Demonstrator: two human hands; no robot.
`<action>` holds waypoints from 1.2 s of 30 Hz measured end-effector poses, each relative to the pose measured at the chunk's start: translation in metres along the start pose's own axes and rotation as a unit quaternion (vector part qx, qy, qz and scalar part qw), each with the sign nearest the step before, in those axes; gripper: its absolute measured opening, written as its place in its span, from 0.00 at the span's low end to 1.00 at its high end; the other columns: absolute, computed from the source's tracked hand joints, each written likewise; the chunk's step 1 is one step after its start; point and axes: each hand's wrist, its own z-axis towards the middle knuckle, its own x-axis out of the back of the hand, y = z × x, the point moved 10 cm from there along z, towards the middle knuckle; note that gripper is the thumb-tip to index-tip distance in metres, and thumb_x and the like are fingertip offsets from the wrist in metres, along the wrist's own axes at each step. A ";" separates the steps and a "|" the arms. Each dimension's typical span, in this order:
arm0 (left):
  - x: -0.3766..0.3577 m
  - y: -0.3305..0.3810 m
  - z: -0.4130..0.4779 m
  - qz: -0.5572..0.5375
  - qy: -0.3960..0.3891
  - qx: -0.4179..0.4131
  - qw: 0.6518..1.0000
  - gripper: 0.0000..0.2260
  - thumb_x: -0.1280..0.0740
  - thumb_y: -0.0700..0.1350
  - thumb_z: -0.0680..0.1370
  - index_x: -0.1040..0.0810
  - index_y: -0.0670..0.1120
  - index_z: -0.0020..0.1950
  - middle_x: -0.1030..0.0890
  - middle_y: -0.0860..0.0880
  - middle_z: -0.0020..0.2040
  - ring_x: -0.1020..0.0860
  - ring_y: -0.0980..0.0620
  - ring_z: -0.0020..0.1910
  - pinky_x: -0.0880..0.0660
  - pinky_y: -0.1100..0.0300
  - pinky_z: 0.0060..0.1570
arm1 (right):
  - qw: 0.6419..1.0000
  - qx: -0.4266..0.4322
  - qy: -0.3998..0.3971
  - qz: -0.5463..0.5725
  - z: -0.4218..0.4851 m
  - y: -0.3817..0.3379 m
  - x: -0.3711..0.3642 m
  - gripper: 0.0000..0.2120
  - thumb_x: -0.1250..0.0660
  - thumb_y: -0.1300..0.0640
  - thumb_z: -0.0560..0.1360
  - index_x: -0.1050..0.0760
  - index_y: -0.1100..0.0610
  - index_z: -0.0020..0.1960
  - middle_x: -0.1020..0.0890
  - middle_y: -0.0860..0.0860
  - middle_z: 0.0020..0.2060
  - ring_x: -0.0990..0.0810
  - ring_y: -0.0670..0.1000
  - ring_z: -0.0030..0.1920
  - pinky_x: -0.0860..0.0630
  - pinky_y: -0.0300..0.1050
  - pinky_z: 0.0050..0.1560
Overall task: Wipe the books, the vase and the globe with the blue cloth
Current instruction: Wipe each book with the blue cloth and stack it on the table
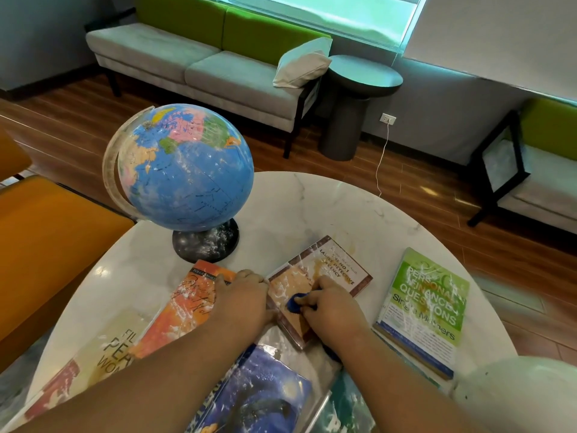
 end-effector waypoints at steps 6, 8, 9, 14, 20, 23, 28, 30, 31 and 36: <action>0.002 -0.001 -0.001 0.015 0.009 0.000 1.000 0.27 0.35 0.67 0.71 0.28 0.54 0.64 0.28 0.56 0.63 0.36 0.54 0.68 0.41 0.40 0.68 | 1.000 0.005 0.022 0.004 0.001 -0.006 -0.002 0.14 0.40 0.47 0.79 0.23 0.51 0.60 0.30 0.48 0.52 0.30 0.48 0.48 0.28 0.42 0.49; 0.000 -0.001 -0.001 0.018 0.004 -0.001 1.000 0.30 0.35 0.68 0.70 0.30 0.54 0.67 0.29 0.57 0.65 0.37 0.54 0.69 0.42 0.40 0.68 | 1.000 0.021 -0.015 0.012 -0.001 -0.005 -0.005 0.14 0.40 0.49 0.79 0.22 0.48 0.62 0.30 0.48 0.52 0.29 0.49 0.50 0.30 0.40 0.50; 0.000 -0.001 0.000 0.018 0.003 -0.001 1.000 0.31 0.35 0.68 0.70 0.30 0.54 0.68 0.29 0.57 0.66 0.37 0.54 0.70 0.42 0.40 0.68 | 1.000 0.009 -0.015 0.017 0.001 -0.001 -0.002 0.14 0.39 0.50 0.79 0.22 0.47 0.62 0.30 0.48 0.52 0.27 0.50 0.50 0.30 0.40 0.49; -0.001 -0.002 0.001 0.013 -0.004 0.003 1.000 0.26 0.34 0.67 0.69 0.27 0.55 0.62 0.27 0.56 0.62 0.36 0.54 0.68 0.42 0.38 0.67 | 0.999 -0.009 0.037 0.008 0.000 -0.007 0.001 0.14 0.41 0.48 0.80 0.24 0.52 0.61 0.30 0.49 0.52 0.29 0.50 0.51 0.26 0.44 0.50; -0.001 -0.003 0.002 0.011 -0.002 0.001 1.000 0.27 0.34 0.68 0.69 0.28 0.55 0.63 0.28 0.57 0.63 0.37 0.54 0.69 0.44 0.37 0.69 | 1.000 -0.020 0.011 0.015 -0.003 0.000 -0.004 0.14 0.40 0.49 0.79 0.23 0.49 0.61 0.31 0.48 0.51 0.29 0.48 0.46 0.30 0.39 0.46; 0.001 -0.002 0.000 0.016 0.003 0.001 1.000 0.27 0.35 0.67 0.70 0.28 0.55 0.63 0.28 0.56 0.64 0.37 0.54 0.69 0.44 0.38 0.69 | 1.000 0.003 0.016 0.015 -0.009 -0.016 -0.004 0.14 0.42 0.47 0.80 0.25 0.50 0.62 0.30 0.49 0.52 0.29 0.49 0.51 0.27 0.43 0.50; 0.000 -0.001 -0.002 0.016 -0.005 -0.002 1.000 0.29 0.33 0.67 0.69 0.29 0.54 0.66 0.29 0.56 0.66 0.38 0.54 0.70 0.44 0.37 0.69 | 1.000 -0.006 0.003 0.023 -0.009 -0.011 -0.002 0.13 0.39 0.50 0.79 0.22 0.48 0.60 0.31 0.47 0.51 0.28 0.49 0.48 0.26 0.43 0.50; 0.002 0.000 -0.004 0.020 -0.006 -0.007 1.000 0.30 0.33 0.65 0.70 0.30 0.53 0.68 0.30 0.56 0.67 0.39 0.54 0.71 0.45 0.36 0.69 | 0.999 -0.013 0.022 0.021 -0.010 -0.015 0.000 0.14 0.41 0.48 0.80 0.23 0.52 0.60 0.31 0.48 0.51 0.29 0.50 0.48 0.26 0.44 0.50; 0.003 0.000 -0.005 0.021 -0.010 -0.009 1.000 0.30 0.33 0.64 0.71 0.32 0.53 0.69 0.31 0.55 0.68 0.40 0.53 0.71 0.45 0.36 0.69 | 1.000 0.005 0.015 0.007 -0.012 -0.022 -0.003 0.15 0.42 0.48 0.80 0.24 0.52 0.61 0.31 0.49 0.52 0.29 0.51 0.50 0.26 0.45 0.51; 0.006 0.003 -0.009 0.038 -0.030 -0.017 0.999 0.34 0.36 0.66 0.72 0.36 0.52 0.73 0.35 0.54 0.72 0.42 0.53 0.73 0.47 0.35 0.70 | 0.998 0.053 -0.020 -0.013 -0.023 -0.033 -0.016 0.15 0.43 0.48 0.81 0.24 0.48 0.63 0.31 0.48 0.53 0.28 0.51 0.49 0.29 0.43 0.50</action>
